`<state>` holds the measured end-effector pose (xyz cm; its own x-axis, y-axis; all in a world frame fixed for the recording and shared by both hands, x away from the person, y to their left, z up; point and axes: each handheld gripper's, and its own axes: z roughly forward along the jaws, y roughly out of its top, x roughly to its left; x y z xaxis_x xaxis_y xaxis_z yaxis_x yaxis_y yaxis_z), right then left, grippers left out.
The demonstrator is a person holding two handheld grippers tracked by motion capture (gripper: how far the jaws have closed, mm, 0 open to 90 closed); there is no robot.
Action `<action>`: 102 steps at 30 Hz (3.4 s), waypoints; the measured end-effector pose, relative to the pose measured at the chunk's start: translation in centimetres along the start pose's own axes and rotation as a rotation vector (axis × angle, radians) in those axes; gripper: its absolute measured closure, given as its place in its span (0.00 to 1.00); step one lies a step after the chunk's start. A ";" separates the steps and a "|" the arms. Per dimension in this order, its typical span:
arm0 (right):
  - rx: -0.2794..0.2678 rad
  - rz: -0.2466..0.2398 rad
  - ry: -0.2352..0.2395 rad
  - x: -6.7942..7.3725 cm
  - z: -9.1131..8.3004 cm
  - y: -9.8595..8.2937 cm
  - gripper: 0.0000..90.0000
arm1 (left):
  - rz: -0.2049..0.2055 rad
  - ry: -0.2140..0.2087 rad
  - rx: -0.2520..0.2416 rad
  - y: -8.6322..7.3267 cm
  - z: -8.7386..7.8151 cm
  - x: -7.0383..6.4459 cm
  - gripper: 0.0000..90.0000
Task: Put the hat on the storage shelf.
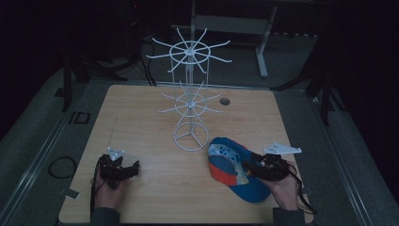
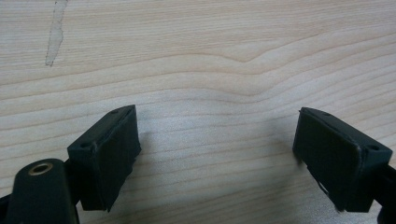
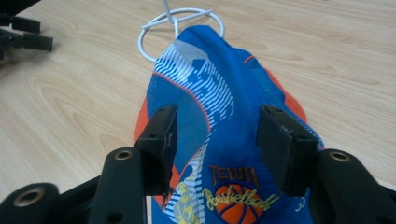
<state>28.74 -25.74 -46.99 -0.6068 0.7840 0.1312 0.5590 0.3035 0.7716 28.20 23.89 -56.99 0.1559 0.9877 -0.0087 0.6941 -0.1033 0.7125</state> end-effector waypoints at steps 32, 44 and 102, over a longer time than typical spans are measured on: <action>0.127 -0.097 -0.069 -1.0 0.8 5.3 0.51 | -0.011 0.013 0.003 0.1 0.1 -0.1 0.17; 0.206 -0.171 -0.066 -0.9 2.1 6.5 0.49 | -0.013 0.009 -0.002 0.0 0.0 -0.1 0.17; 0.499 -0.292 0.032 -0.3 11.5 8.0 0.42 | -0.016 0.015 0.003 -0.1 -0.1 -0.2 0.17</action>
<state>39.93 -17.36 -47.97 -0.7882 0.6152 -0.0182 0.5603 0.7294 0.3925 28.04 23.67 -56.96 0.1342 0.9909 -0.0089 0.6984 -0.0882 0.7102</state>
